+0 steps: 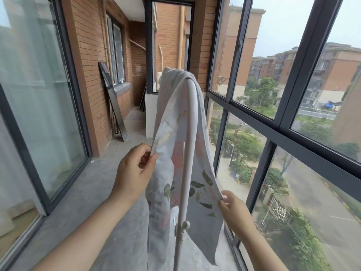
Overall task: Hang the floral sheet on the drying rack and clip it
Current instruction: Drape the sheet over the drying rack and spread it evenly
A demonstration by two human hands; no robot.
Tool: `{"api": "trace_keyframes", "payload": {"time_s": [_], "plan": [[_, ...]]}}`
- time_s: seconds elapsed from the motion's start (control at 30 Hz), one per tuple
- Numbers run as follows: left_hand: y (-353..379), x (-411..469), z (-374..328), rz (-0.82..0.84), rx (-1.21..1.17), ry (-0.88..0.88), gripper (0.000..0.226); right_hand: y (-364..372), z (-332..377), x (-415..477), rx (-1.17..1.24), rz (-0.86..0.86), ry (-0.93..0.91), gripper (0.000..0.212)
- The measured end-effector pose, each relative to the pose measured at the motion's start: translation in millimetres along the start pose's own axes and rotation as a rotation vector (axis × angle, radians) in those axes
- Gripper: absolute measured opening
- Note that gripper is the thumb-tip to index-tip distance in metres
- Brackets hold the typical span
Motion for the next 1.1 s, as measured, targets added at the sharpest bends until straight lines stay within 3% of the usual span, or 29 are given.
{"api": "trace_keyframes", "payload": {"time_s": [0.07,0.13,0.27,0.33,0.43,0.63,1.0,1.1], "plan": [[1,-2,-6,-0.005,-0.018,0.014,0.015,-8,32,-3,0.077,-0.056,-0.108,0.043],[1,0,-11,-0.019,-0.020,0.027,0.014,-19,72,-5,0.146,-0.131,-0.256,0.043],[0,4,-16,-0.019,-0.030,0.049,0.016,-37,138,-9,0.209,-0.238,-0.472,0.005],[3,1,-11,-0.008,-0.003,0.028,0.016,-40,145,-7,0.214,-0.279,-0.527,0.025],[9,-6,4,0.019,-0.004,-0.060,0.011,-45,130,-9,0.241,-0.312,-0.532,0.039],[22,-2,6,0.044,-0.013,-0.159,0.012,-48,96,-21,0.240,-0.322,-0.557,0.028],[36,-33,17,0.208,0.064,-0.261,0.022,-24,46,-20,0.206,-0.209,-0.441,0.034],[36,-46,24,0.203,0.051,-0.302,0.021,-19,36,-24,0.317,-0.168,-0.391,0.022]]}}
Point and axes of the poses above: each hand's wrist, its own x-axis towards the middle knuckle, its own y-axis out of the palm, z = x × y, the point moved 6 cm from there along x, towards the middle knuckle, and after that the axes turned 9 degrees about x, right-handed, at the moved point
